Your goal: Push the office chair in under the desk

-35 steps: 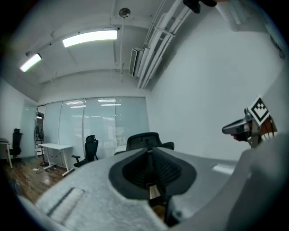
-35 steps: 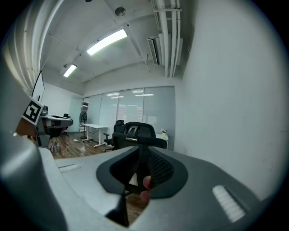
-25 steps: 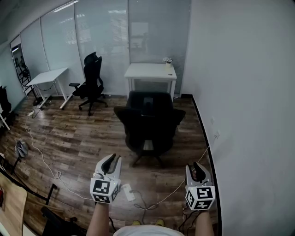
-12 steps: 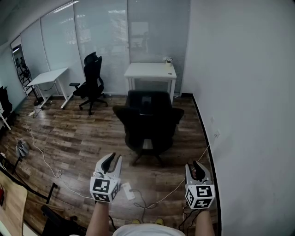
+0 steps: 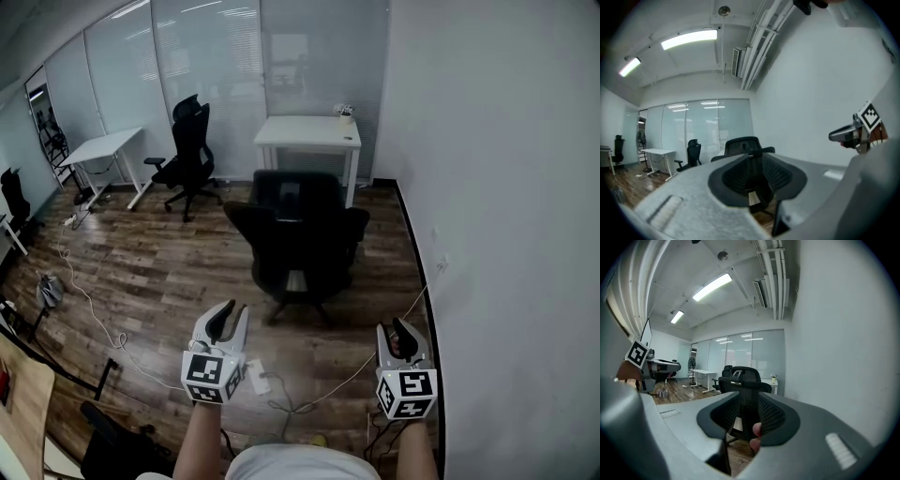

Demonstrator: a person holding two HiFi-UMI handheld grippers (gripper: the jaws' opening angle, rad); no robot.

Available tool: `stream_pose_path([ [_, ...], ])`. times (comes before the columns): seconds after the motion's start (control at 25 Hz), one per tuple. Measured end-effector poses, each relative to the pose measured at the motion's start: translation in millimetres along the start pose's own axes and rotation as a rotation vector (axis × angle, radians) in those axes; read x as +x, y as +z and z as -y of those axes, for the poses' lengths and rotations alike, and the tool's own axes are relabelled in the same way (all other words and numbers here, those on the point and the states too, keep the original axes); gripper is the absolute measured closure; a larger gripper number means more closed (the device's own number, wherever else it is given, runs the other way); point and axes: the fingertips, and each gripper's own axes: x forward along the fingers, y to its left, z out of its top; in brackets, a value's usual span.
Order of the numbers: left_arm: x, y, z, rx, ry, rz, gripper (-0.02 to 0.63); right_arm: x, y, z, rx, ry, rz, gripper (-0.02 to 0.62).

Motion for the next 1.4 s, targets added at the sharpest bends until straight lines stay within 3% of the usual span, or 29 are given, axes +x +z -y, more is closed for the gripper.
stream_pose_path([
  [0.64,40.3,-13.5,17.3,0.019,0.017,-0.011,0.515,37.6,-20.9,36.0,0.02,0.035,-0.009,0.492],
  [1.0,105.6,-22.6,-26.2,-0.005,0.026,-0.006,0.515,112.2,-11.7,48.8,0.004,0.03,-0.012,0.492],
  [1.4,205.3,-49.3,-109.9,-0.048,0.016,-0.038,0.515,237.1,-0.7,49.3,-0.014,0.007,-0.039,0.492],
])
